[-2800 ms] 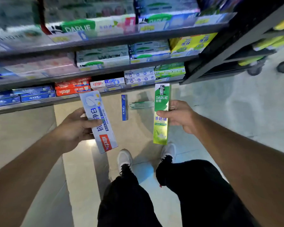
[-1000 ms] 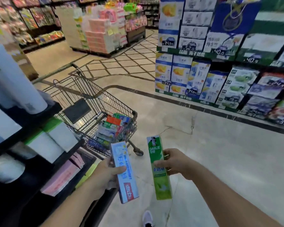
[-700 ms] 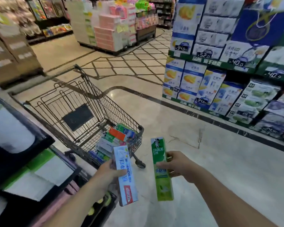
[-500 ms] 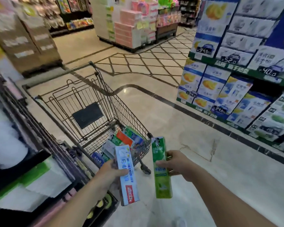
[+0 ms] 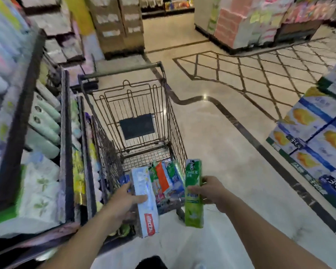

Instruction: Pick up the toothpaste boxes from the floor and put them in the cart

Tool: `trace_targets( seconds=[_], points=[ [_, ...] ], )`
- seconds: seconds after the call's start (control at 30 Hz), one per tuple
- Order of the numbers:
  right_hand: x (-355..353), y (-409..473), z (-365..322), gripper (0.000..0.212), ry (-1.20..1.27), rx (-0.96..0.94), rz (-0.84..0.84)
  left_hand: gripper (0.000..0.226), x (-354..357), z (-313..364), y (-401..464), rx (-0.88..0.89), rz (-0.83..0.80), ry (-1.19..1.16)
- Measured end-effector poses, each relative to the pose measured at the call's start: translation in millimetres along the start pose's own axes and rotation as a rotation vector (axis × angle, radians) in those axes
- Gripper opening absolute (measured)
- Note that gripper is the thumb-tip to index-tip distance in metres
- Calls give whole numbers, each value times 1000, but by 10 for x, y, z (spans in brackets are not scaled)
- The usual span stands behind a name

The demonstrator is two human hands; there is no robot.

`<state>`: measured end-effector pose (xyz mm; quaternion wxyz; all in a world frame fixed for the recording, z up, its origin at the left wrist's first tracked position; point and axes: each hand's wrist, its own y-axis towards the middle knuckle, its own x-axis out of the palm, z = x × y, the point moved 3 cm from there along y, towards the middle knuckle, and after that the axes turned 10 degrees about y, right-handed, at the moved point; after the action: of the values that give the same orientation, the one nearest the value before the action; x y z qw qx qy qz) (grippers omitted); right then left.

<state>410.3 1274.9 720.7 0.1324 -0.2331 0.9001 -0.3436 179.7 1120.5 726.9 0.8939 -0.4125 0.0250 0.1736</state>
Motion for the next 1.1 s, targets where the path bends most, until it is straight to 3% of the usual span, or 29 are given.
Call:
trace_targets(
  seconds=[0.23, 0.5, 0.87, 0.93, 1.1],
  points=[
    [127, 894, -303, 29, -185, 23, 0, 37, -131, 120, 390, -63, 66, -63],
    [566, 1640, -444, 52, -406, 82, 60, 38, -254, 134, 1112, -134, 47, -154],
    [986, 2736, -21, 15, -818, 119, 20, 48, -191, -244, 1861, -285, 71, -77],
    [962, 2910, 8, 19, -886, 69, 35, 42, -165, -298, 1964, -314, 113, -38],
    [931, 3134, 133, 27, -918, 143, -49, 43, -47, -420, 2201, -348, 122, 70]
  ],
)
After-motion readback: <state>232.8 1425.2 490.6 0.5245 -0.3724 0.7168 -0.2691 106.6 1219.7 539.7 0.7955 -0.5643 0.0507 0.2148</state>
